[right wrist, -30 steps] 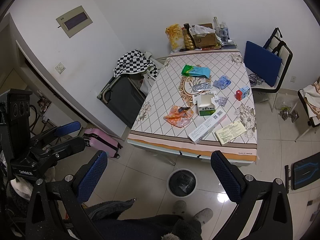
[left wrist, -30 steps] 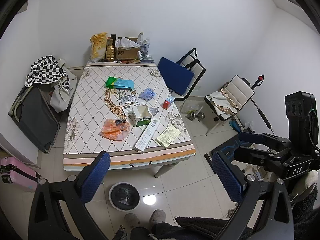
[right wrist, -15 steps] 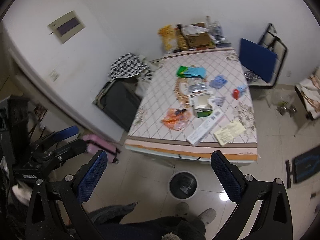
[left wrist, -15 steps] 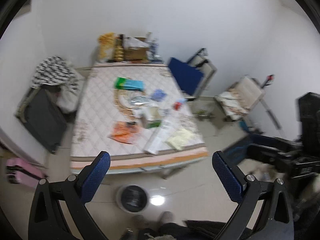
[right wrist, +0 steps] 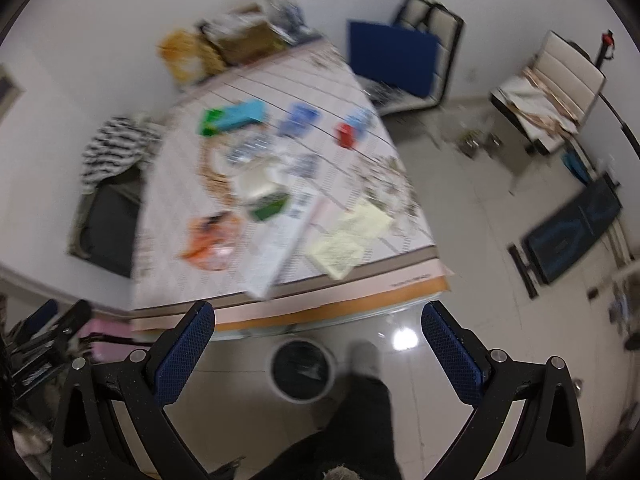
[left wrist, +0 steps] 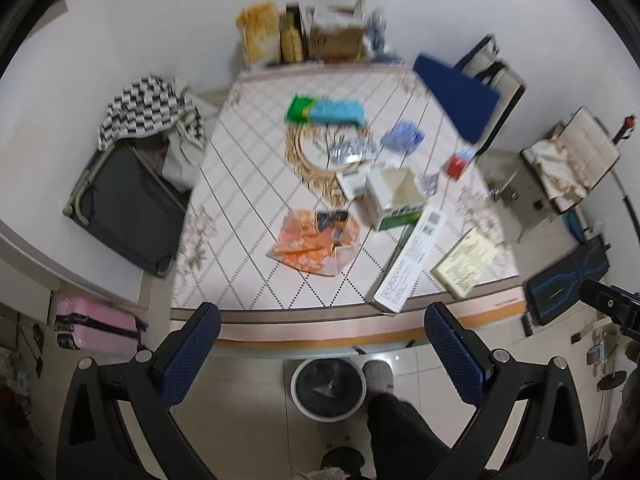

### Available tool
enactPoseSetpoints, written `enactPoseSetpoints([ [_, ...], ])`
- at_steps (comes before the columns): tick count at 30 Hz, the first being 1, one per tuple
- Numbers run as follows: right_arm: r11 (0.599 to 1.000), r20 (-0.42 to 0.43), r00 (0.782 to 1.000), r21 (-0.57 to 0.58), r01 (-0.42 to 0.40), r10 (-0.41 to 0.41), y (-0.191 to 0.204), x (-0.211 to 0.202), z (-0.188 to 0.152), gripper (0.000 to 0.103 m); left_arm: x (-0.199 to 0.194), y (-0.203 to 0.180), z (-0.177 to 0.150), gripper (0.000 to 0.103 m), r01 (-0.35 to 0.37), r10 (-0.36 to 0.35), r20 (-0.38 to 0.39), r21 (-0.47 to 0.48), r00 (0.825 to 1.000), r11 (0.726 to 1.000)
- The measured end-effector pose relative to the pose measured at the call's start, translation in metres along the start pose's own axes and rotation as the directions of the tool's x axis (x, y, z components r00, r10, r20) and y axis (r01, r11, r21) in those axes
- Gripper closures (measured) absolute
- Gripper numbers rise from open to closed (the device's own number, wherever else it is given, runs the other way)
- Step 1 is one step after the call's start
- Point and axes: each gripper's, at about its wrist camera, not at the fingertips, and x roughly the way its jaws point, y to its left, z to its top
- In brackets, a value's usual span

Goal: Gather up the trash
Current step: 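Grasp the white barcode tube box with the left gripper while the right grasps a cream medicine box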

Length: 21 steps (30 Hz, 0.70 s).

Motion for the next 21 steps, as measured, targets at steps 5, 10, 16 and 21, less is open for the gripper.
enactPoseSetpoints([
  [5, 0.996, -0.144, 0.987, 0.048, 0.082, -0.074, -0.044, 0.111, 0.040, 0.000, 0.084, -0.030, 0.018, 0.000, -0.019, 0.021, -0.164, 0.014, 0.986, 1.000],
  [10, 0.981, -0.292, 0.955, 0.166, 0.102, -0.050, -0.084, 0.205, 0.056, 0.000, 0.170, -0.091, 0.037, 0.001, 0.041, 0.002, -0.294, 0.139, 0.956, 0.989],
  [16, 0.953, -0.375, 0.926, 0.264, 0.146, -0.038, -0.120, 0.259, 0.061, 0.000, 0.238, -0.145, 0.046, 0.028, 0.118, 0.008, -0.397, 0.291, 0.918, 0.950],
  [21, 0.931, -0.393, 0.919, 0.337, 0.139, 0.005, -0.132, 0.271, 0.063, 0.000, 0.240, -0.135, 0.041, 0.053, 0.117, 0.001, -0.421, 0.256, 0.907, 0.960],
])
